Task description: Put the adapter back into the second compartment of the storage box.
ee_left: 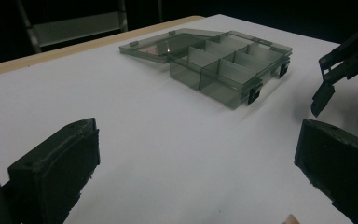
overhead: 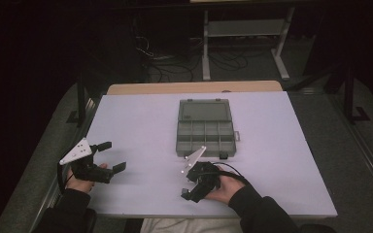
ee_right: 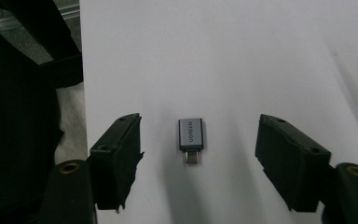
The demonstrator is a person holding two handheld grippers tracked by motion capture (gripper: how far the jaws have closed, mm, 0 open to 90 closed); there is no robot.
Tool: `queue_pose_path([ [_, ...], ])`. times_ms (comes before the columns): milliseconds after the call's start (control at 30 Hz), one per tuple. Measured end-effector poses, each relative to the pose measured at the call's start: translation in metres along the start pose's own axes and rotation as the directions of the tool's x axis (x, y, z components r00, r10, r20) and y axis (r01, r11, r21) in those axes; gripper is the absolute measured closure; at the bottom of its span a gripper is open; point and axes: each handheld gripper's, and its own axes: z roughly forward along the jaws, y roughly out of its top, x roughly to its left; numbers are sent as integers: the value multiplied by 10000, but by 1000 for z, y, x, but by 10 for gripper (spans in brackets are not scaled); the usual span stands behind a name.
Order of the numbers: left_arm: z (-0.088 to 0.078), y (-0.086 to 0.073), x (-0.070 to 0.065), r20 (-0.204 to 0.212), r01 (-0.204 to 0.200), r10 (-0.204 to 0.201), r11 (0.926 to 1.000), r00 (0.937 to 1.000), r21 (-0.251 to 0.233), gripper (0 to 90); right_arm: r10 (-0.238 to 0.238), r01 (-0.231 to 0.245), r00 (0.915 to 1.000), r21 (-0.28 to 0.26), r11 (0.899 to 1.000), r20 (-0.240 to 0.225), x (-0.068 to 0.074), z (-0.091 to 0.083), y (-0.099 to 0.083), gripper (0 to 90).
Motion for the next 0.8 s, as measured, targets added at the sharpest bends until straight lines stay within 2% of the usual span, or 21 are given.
queue_pose_path([
  [200,0,0,0,15,-11,11,10000,10000,14,0,-174,172,9998,246,9995,81,4,7,2,429],
  [433,1,0,0,32,-15,15,10000,10000,20,0,-235,231,9994,184,9996,245,6,10,3,535],
  [600,1,0,0,58,-12,11,10000,10000,32,0,-248,235,9991,363,9991,335,7,13,3,617],
  [800,1,0,0,96,-36,35,10000,9999,91,0,-267,256,9992,382,9989,301,7,14,3,670],
])
